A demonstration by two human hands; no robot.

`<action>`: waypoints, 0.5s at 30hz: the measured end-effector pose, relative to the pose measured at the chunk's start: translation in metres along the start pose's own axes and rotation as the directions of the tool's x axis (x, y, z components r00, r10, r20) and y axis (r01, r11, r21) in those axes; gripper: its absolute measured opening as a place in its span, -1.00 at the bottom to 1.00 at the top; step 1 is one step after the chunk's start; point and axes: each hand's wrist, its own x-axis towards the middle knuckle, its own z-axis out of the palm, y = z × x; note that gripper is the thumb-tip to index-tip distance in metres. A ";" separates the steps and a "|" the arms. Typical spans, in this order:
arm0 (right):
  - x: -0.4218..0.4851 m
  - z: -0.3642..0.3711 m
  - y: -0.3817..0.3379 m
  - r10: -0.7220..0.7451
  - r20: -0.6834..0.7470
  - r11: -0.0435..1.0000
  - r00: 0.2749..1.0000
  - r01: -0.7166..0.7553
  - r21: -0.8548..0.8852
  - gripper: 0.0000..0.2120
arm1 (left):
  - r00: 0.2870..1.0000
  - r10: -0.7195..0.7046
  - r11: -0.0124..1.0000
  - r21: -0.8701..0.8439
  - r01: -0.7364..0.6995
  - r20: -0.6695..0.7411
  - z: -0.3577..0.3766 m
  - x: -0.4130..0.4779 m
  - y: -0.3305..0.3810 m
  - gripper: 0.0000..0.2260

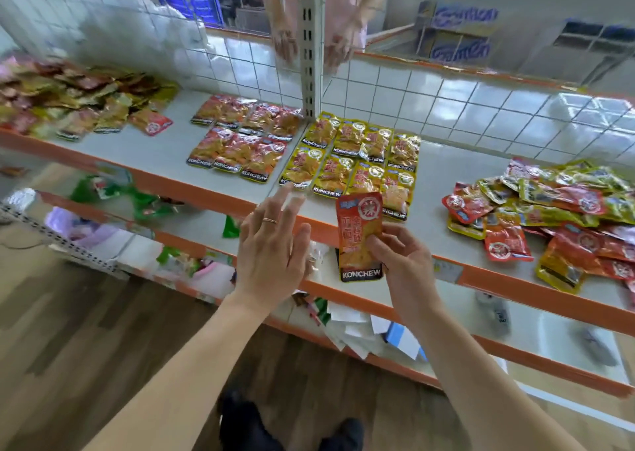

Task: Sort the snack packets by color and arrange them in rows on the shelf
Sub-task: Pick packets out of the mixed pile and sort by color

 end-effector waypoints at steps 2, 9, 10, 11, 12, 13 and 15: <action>-0.003 0.016 0.003 0.013 0.003 1.000 1.000 -0.013 -0.013 -0.86 | 0.999 -0.024 1.000 -0.010 0.024 -0.022 -0.011 0.002 -0.016 -0.52; -0.007 0.119 0.022 -0.034 -0.042 0.995 0.999 0.030 -0.098 -0.84 | 0.996 -0.078 0.996 -0.047 0.077 -0.042 -0.059 -0.006 -0.104 -0.54; -0.007 0.137 0.027 -0.028 -0.047 0.994 0.998 0.022 -0.105 -0.85 | 0.997 -0.071 0.997 -0.037 0.069 -0.031 -0.067 -0.007 -0.117 -0.53; -0.006 0.155 0.032 -0.025 -0.050 0.993 0.998 0.019 -0.116 -0.85 | 0.998 -0.056 0.998 -0.022 0.056 -0.021 -0.075 -0.007 -0.132 -0.53; -0.005 0.173 0.035 -0.029 -0.048 0.991 0.998 0.023 -0.128 -0.85 | 0.999 -0.038 0.999 -0.007 0.038 -0.016 -0.083 -0.008 -0.147 -0.53; -0.003 0.191 0.039 -0.034 -0.041 0.990 0.999 0.028 -0.139 -0.85 | 1.000 -0.022 1.000 0.001 0.022 -0.016 -0.091 -0.009 -0.162 -0.52; 0.001 0.226 0.044 -0.034 -0.037 0.989 0.999 0.028 -0.145 -0.85 | 1.000 -0.010 1.000 -0.004 0.010 -0.010 -0.104 -0.012 -0.193 -0.50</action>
